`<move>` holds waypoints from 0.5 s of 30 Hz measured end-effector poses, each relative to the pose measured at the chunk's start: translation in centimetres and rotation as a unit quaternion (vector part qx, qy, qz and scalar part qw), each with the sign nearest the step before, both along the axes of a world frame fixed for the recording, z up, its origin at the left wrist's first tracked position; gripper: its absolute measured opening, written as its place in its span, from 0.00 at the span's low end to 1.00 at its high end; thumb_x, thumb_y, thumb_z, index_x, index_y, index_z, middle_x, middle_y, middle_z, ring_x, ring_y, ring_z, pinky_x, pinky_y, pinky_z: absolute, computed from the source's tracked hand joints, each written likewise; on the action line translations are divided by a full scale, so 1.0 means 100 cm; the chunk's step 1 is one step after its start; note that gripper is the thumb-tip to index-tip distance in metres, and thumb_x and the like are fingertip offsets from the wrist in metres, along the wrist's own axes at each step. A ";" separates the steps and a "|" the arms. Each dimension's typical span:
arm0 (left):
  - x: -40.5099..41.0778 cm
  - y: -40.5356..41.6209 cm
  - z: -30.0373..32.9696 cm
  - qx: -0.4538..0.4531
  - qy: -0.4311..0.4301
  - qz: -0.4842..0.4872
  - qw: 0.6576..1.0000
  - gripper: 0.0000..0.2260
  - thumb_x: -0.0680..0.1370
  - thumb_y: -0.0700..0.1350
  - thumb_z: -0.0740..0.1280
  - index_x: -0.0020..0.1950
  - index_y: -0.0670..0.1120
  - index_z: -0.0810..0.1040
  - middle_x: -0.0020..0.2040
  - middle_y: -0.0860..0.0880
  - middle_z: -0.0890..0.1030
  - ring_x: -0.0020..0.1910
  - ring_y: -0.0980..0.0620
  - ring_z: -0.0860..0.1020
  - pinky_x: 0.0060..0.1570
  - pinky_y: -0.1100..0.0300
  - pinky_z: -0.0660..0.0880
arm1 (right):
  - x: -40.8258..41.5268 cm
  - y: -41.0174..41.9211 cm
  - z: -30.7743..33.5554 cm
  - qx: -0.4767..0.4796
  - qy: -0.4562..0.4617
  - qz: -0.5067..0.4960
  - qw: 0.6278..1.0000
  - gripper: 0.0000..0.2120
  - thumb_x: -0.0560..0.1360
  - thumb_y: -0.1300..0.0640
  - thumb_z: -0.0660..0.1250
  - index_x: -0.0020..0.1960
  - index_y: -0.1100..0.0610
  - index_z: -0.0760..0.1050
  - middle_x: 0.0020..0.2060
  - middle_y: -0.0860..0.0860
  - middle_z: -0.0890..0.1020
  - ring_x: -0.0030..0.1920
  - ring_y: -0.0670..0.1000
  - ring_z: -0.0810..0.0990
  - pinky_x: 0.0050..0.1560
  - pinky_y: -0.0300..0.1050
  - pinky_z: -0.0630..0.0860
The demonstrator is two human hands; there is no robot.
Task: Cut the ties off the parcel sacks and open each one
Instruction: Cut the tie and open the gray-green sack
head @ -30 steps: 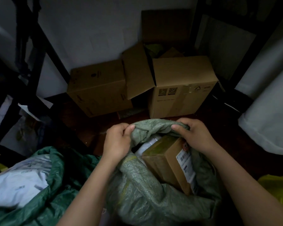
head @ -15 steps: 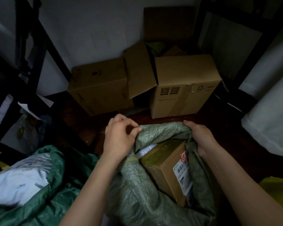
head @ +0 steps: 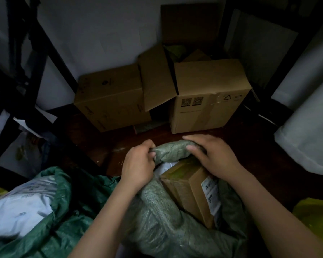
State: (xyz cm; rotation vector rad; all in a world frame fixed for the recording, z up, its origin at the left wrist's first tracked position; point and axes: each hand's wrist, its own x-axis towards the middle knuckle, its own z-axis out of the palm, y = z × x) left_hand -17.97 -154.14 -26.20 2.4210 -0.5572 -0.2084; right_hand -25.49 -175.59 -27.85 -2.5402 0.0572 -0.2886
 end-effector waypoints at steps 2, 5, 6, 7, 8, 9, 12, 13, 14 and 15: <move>0.004 0.003 -0.002 -0.071 0.051 0.024 0.996 0.11 0.76 0.32 0.61 0.39 0.48 0.71 0.36 0.49 0.76 0.38 0.49 0.75 0.38 0.52 0.72 | -0.001 0.003 -0.002 0.043 0.069 0.014 0.997 0.29 0.71 0.28 0.57 0.67 0.40 0.73 0.63 0.41 0.79 0.62 0.42 0.76 0.60 0.45 0.75; 0.010 0.005 -0.007 -0.109 0.108 0.042 0.987 0.10 0.78 0.32 0.59 0.39 0.43 0.72 0.35 0.49 0.74 0.35 0.52 0.72 0.37 0.56 0.68 | 0.001 0.001 -0.005 0.053 0.092 0.019 0.994 0.16 0.73 0.37 0.65 0.56 0.41 0.80 0.50 0.41 0.84 0.50 0.42 0.80 0.49 0.49 0.79; 0.011 0.004 -0.008 -0.114 0.123 0.049 0.985 0.10 0.78 0.32 0.59 0.39 0.42 0.72 0.34 0.49 0.73 0.34 0.53 0.71 0.37 0.57 0.67 | 0.002 0.002 -0.006 0.054 0.082 0.019 0.995 0.10 0.75 0.40 0.65 0.50 0.43 0.81 0.43 0.42 0.83 0.44 0.42 0.80 0.44 0.50 0.79; 0.011 0.004 -0.010 -0.119 0.132 0.058 0.982 0.11 0.78 0.32 0.58 0.38 0.42 0.72 0.33 0.50 0.72 0.33 0.53 0.70 0.36 0.57 0.66 | 0.003 0.004 -0.007 0.074 0.067 0.016 0.995 0.08 0.76 0.44 0.65 0.42 0.45 0.80 0.36 0.43 0.82 0.38 0.42 0.79 0.39 0.49 0.77; 0.011 0.003 -0.010 -0.126 0.139 0.068 0.980 0.12 0.78 0.32 0.58 0.36 0.43 0.72 0.32 0.50 0.71 0.32 0.53 0.70 0.36 0.58 0.66 | 0.004 0.006 -0.007 0.109 0.050 0.007 0.993 0.11 0.78 0.48 0.66 0.37 0.47 0.78 0.32 0.43 0.80 0.34 0.43 0.77 0.35 0.47 0.75; 0.011 0.001 -0.010 -0.136 0.146 0.077 0.977 0.13 0.79 0.34 0.59 0.36 0.45 0.73 0.31 0.51 0.73 0.33 0.53 0.71 0.36 0.58 0.67 | 0.005 0.008 -0.007 0.151 0.042 -0.011 0.988 0.14 0.78 0.51 0.66 0.33 0.48 0.77 0.29 0.45 0.79 0.31 0.44 0.77 0.33 0.45 0.73; 0.010 -0.002 -0.004 -0.150 0.130 0.078 0.977 0.08 0.77 0.42 0.68 0.39 0.50 0.79 0.36 0.52 0.79 0.38 0.54 0.77 0.40 0.61 0.73 | 0.006 0.007 -0.006 0.294 0.063 -0.110 0.947 0.17 0.79 0.52 0.66 0.37 0.63 0.80 0.34 0.59 0.83 0.37 0.58 0.82 0.37 0.47 0.76; 0.010 -0.002 -0.001 -0.139 0.096 0.073 0.983 0.04 0.75 0.44 0.71 0.41 0.51 0.80 0.38 0.52 0.79 0.40 0.55 0.78 0.42 0.61 0.73 | 0.006 0.007 -0.005 0.358 0.070 -0.147 0.919 0.18 0.79 0.52 0.66 0.39 0.65 0.81 0.35 0.60 0.84 0.38 0.58 0.83 0.39 0.49 0.78; 0.010 -0.001 0.002 -0.118 0.044 0.066 0.990 0.03 0.73 0.46 0.73 0.42 0.52 0.80 0.41 0.54 0.78 0.42 0.56 0.77 0.44 0.62 0.73 | 0.006 0.007 -0.005 0.417 0.075 -0.184 0.887 0.17 0.79 0.53 0.66 0.39 0.64 0.82 0.35 0.59 0.85 0.39 0.57 0.84 0.39 0.48 0.80; 0.011 0.000 0.005 -0.098 -0.008 0.058 0.993 0.04 0.72 0.47 0.75 0.43 0.52 0.80 0.42 0.55 0.77 0.43 0.56 0.76 0.45 0.62 0.73 | 0.005 0.008 -0.005 0.465 0.083 -0.216 0.854 0.17 0.79 0.53 0.66 0.39 0.64 0.82 0.35 0.58 0.85 0.38 0.56 0.85 0.38 0.46 0.79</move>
